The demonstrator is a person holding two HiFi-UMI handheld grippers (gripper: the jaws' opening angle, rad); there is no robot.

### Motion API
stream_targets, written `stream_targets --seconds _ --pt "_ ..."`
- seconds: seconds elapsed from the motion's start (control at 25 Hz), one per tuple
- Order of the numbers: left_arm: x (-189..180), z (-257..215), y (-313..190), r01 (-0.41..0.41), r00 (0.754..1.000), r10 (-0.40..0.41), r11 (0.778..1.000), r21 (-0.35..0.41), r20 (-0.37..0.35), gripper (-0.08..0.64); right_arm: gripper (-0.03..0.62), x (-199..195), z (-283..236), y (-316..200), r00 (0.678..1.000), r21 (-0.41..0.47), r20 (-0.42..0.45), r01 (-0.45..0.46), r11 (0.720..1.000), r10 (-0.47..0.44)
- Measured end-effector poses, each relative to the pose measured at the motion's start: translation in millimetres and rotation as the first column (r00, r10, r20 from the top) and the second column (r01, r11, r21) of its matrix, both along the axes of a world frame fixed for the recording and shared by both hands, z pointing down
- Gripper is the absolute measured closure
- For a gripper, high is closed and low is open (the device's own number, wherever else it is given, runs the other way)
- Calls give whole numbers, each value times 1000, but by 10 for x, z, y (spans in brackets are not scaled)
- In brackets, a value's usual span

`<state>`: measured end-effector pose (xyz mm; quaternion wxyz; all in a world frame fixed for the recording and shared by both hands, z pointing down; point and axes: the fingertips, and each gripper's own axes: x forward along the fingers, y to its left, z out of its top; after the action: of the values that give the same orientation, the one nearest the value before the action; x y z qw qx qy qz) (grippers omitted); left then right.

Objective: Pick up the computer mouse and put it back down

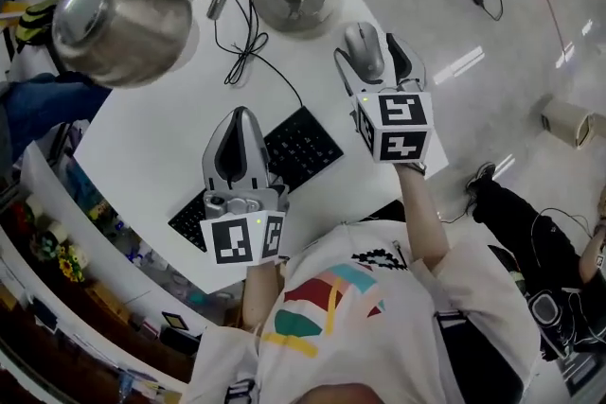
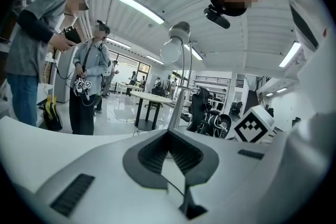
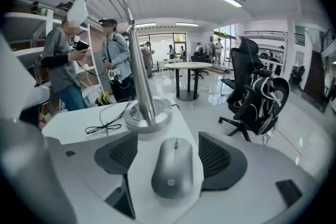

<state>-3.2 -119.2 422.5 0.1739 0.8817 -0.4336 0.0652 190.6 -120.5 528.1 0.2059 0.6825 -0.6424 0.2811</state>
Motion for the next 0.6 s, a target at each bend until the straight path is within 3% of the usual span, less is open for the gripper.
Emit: stream_targets --seconds 0.12,0.6 --pt "44 145 -78 -7 1000 8 999 -32 9 514 250 110 182 -3 999 -48 -1 -42 998 42" --pt "8 483 -221 12 1000 -9 995 -100 24 514 251 101 674 28 999 -186 -2 -50 981 50"
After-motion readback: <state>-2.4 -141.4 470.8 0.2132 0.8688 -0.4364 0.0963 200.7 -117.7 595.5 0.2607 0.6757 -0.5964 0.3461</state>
